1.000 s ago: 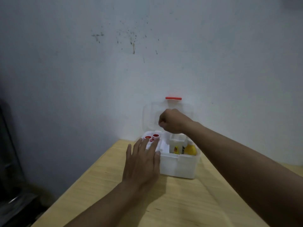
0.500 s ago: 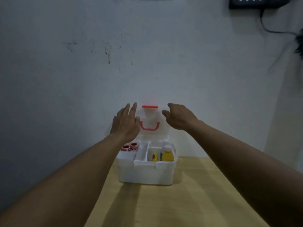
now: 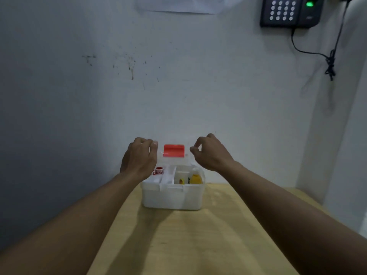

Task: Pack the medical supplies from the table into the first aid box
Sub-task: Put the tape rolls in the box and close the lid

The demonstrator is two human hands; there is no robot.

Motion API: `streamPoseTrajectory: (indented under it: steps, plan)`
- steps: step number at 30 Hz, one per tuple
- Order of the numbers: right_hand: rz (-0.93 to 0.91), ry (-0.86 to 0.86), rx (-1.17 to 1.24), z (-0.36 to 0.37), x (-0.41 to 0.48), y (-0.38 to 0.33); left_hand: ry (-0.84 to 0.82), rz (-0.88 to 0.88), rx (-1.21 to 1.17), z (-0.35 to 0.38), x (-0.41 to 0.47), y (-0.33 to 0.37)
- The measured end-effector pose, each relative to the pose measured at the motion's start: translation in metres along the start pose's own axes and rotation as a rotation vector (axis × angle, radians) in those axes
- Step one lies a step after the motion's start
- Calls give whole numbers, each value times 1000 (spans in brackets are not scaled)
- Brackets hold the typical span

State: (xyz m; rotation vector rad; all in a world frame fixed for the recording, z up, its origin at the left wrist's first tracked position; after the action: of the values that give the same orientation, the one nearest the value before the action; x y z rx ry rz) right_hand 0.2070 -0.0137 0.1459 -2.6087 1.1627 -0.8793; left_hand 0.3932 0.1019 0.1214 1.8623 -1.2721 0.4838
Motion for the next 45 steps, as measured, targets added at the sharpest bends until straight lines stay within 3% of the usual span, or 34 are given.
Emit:
streamPoseTrajectory:
  steps: [6,10,16,27,31,35,45]
  plan:
    - [37,-177,-21,38,-36,9,-151,-61,-43,11,-48,-12]
    - [96,-136,60,48,-48,10,-189,-138,-114,18,-64,-15]
    - [68,-74,51,65,-60,9,-270,-76,-76,23,-76,-18]
    - [97,-9,124,84,-72,22,-191,7,-47,27,-77,-22]
    - [135,-102,197,91,-76,34,-199,-89,-202,30,-76,-35]
    - [146,-80,300,92,-76,38,-192,-159,-441,38,-82,-47]
    - [194,-14,303,70,-73,94,-201,-159,-514,73,-76,-3]
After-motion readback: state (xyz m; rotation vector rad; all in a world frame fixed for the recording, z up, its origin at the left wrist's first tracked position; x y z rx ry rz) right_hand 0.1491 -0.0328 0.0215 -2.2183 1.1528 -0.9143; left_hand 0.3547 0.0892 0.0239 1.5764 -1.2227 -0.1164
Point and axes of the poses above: each hand's wrist, its own x-axis towards the middle knuckle, its own z-axis out of the palm, y = z × x, the point moved 8 cm from there along x, towards the middle knuckle, and after that the axes turned 5 degrees about z, right-handed, at the moved point
